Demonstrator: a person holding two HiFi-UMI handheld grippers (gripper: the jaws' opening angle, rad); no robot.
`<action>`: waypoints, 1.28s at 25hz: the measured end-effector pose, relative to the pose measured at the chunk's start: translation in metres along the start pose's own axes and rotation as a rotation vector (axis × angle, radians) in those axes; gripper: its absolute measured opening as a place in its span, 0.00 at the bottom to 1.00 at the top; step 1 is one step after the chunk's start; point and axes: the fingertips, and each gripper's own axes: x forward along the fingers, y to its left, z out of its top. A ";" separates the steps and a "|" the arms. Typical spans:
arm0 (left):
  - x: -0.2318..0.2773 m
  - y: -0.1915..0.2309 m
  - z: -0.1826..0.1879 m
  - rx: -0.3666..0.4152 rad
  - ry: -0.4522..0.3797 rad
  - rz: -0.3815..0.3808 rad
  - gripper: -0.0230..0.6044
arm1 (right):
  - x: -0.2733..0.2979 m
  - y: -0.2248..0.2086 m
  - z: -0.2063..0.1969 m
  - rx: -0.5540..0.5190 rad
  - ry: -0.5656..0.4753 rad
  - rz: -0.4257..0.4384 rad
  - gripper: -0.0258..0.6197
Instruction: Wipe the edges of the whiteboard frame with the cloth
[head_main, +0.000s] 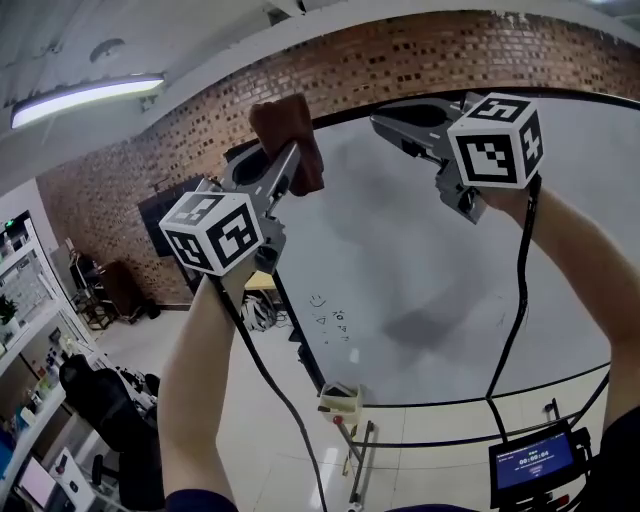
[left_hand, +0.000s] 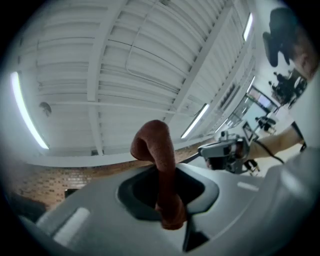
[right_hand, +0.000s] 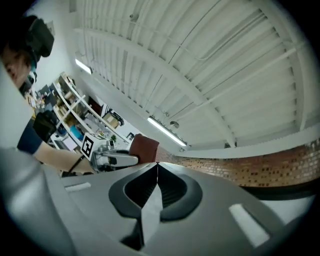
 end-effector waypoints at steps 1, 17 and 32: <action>-0.006 -0.003 0.000 -0.028 -0.018 -0.070 0.15 | 0.010 0.007 0.002 0.042 -0.022 0.043 0.06; -0.099 -0.089 0.031 -0.076 -0.105 -0.613 0.15 | 0.034 0.148 0.009 0.144 -0.071 0.682 0.65; -0.105 -0.094 0.015 -0.094 -0.037 -0.610 0.15 | 0.030 0.147 0.009 0.180 -0.113 0.677 0.23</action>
